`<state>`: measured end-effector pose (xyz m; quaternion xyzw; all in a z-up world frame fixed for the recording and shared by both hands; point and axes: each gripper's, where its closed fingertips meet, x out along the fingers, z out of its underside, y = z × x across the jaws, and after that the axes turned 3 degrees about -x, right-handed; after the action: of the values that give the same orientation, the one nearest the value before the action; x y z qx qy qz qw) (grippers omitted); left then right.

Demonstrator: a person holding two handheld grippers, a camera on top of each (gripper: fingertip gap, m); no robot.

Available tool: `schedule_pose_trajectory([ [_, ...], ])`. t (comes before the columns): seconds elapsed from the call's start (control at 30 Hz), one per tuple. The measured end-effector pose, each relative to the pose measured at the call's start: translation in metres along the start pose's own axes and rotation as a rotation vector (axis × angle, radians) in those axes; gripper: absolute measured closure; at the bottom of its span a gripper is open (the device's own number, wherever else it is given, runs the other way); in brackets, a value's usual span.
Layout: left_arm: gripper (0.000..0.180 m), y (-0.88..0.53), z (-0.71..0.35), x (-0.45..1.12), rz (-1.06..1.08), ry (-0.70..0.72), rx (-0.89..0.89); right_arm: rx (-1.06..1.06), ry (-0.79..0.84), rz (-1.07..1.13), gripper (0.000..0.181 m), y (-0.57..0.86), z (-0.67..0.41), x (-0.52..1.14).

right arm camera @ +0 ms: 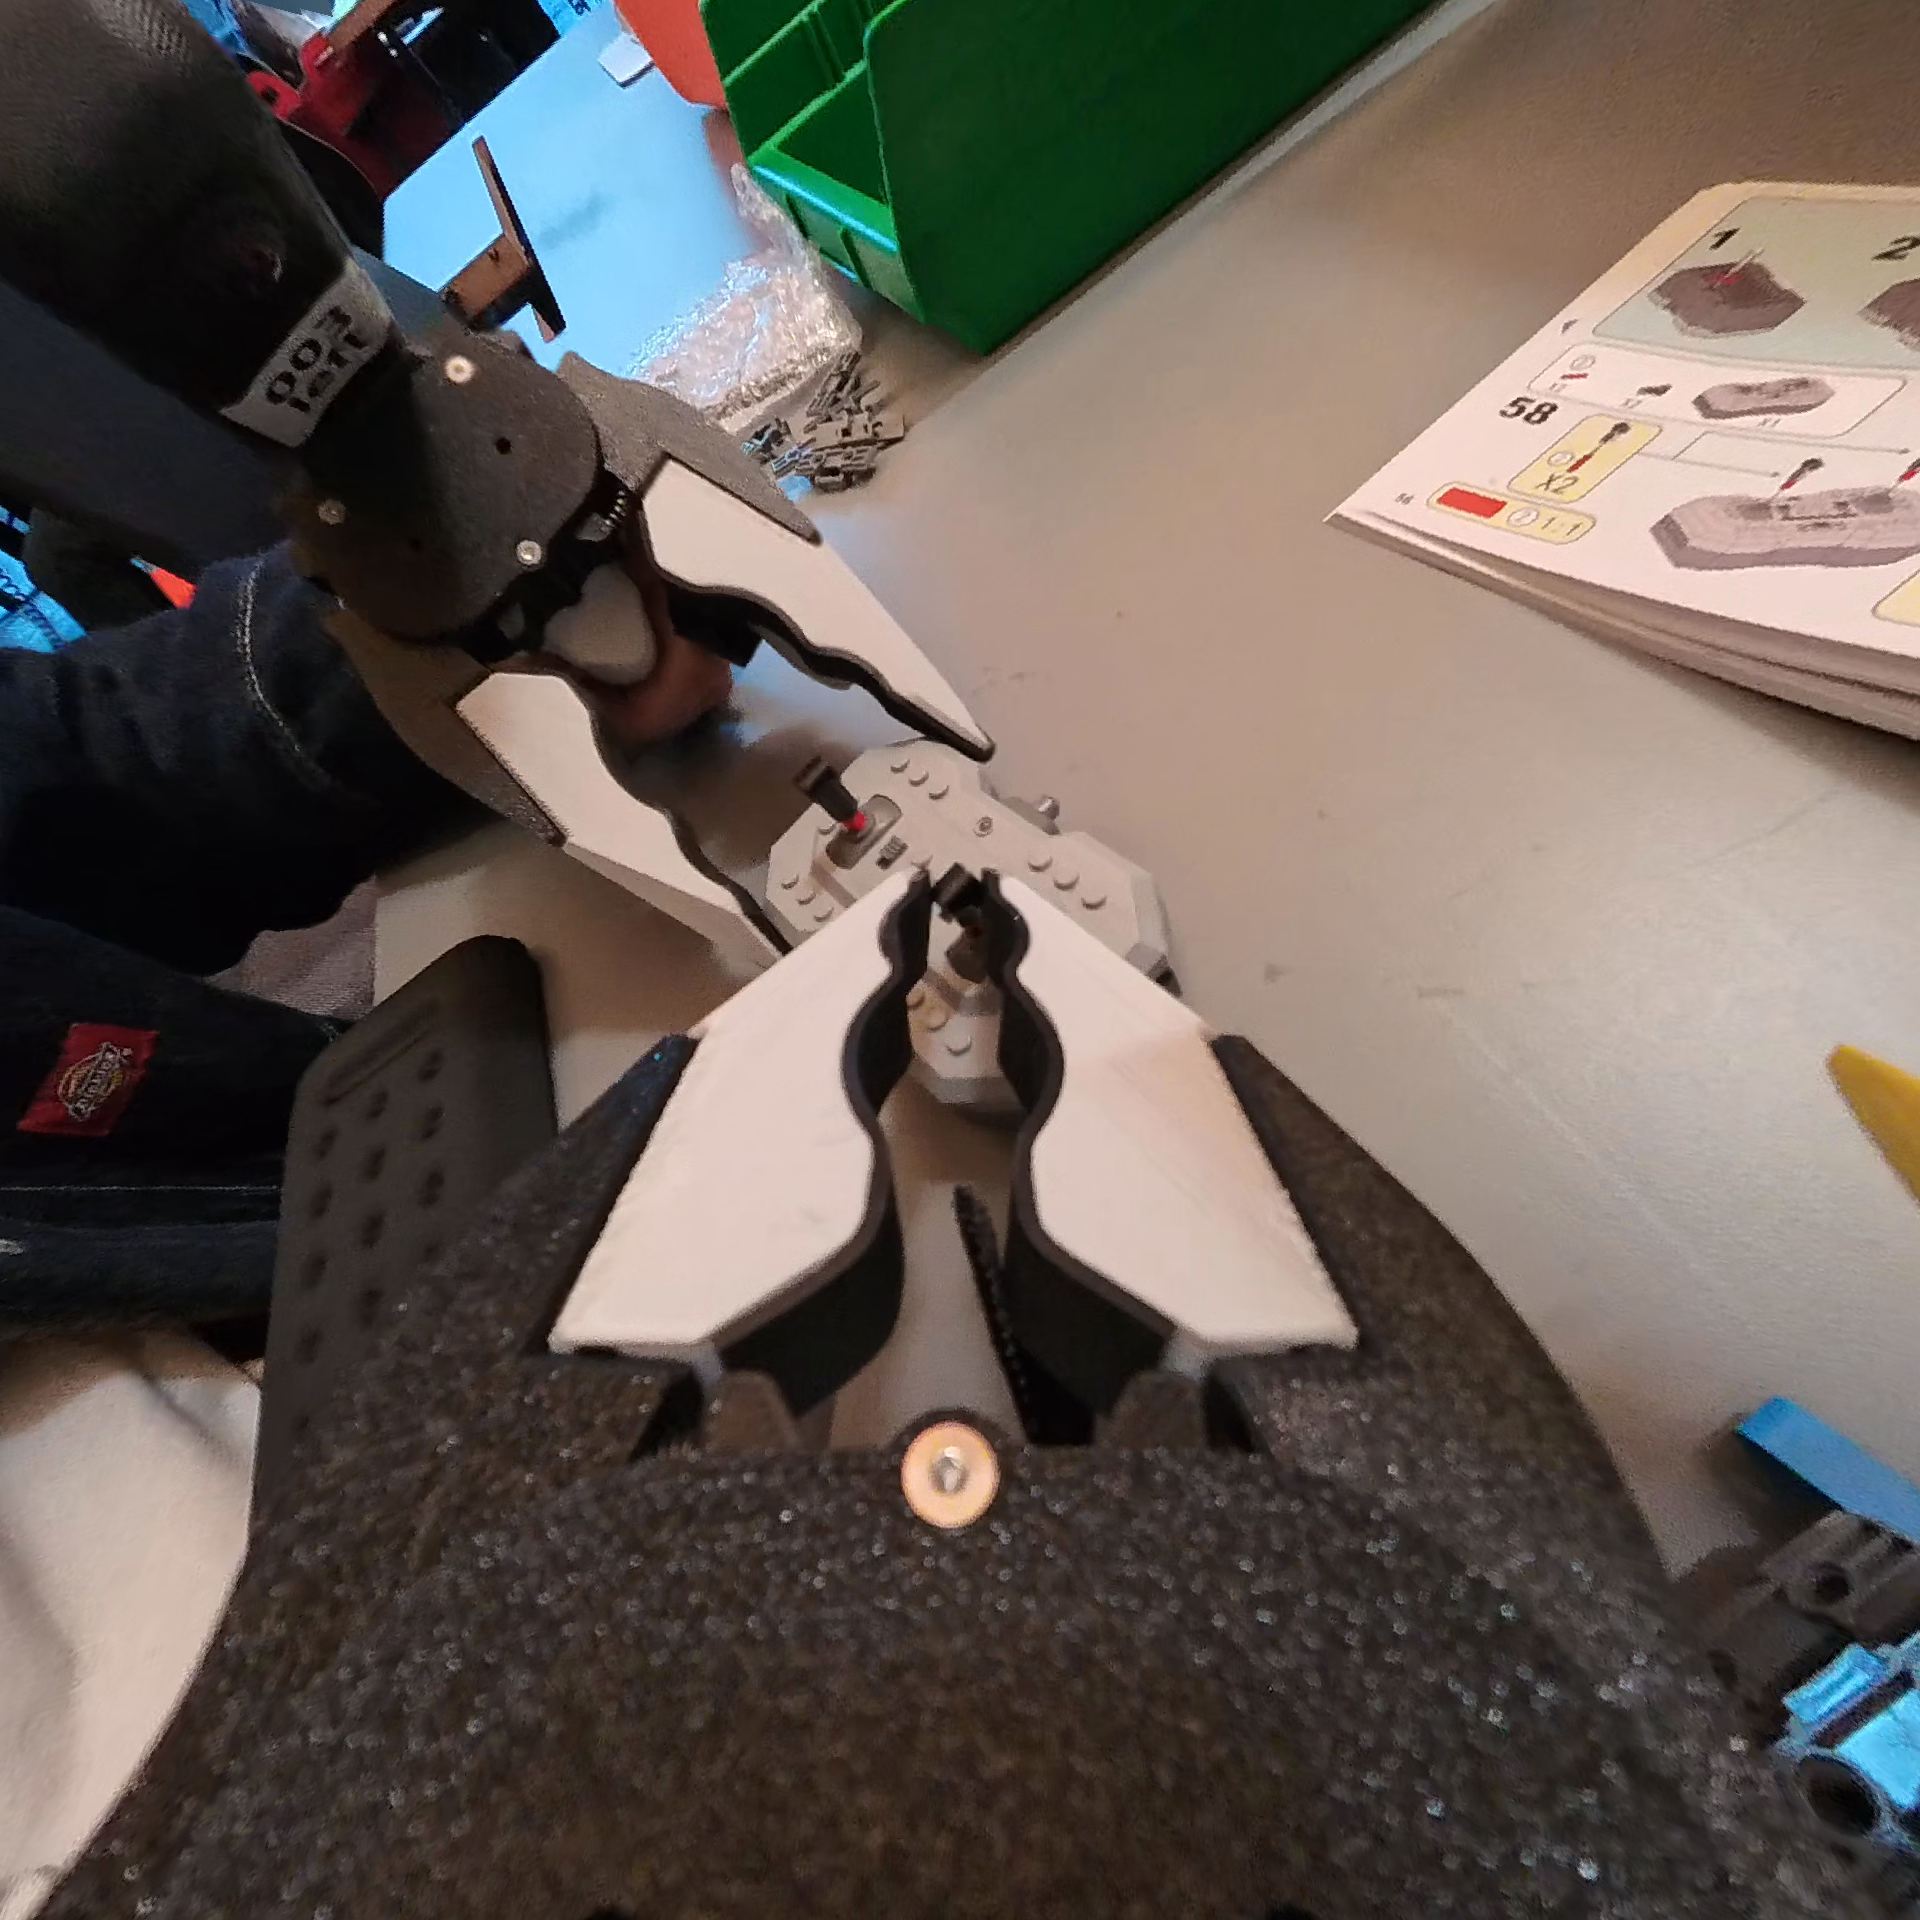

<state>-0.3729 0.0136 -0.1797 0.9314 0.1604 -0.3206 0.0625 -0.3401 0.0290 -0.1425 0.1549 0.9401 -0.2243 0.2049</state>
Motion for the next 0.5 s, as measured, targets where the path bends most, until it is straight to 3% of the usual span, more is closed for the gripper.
schedule_pose_trajectory([
  [0.33,0.111,-0.0006,-0.0001,0.0009,-0.013,0.014,0.000,-0.116,-0.127,0.117,0.173,0.0024,0.0034,-0.0019],
  [0.5,0.111,-0.0003,0.0000,0.0010,-0.020,0.013,0.012,-0.212,-0.318,0.135,0.173,0.0020,0.0039,0.0008],
])
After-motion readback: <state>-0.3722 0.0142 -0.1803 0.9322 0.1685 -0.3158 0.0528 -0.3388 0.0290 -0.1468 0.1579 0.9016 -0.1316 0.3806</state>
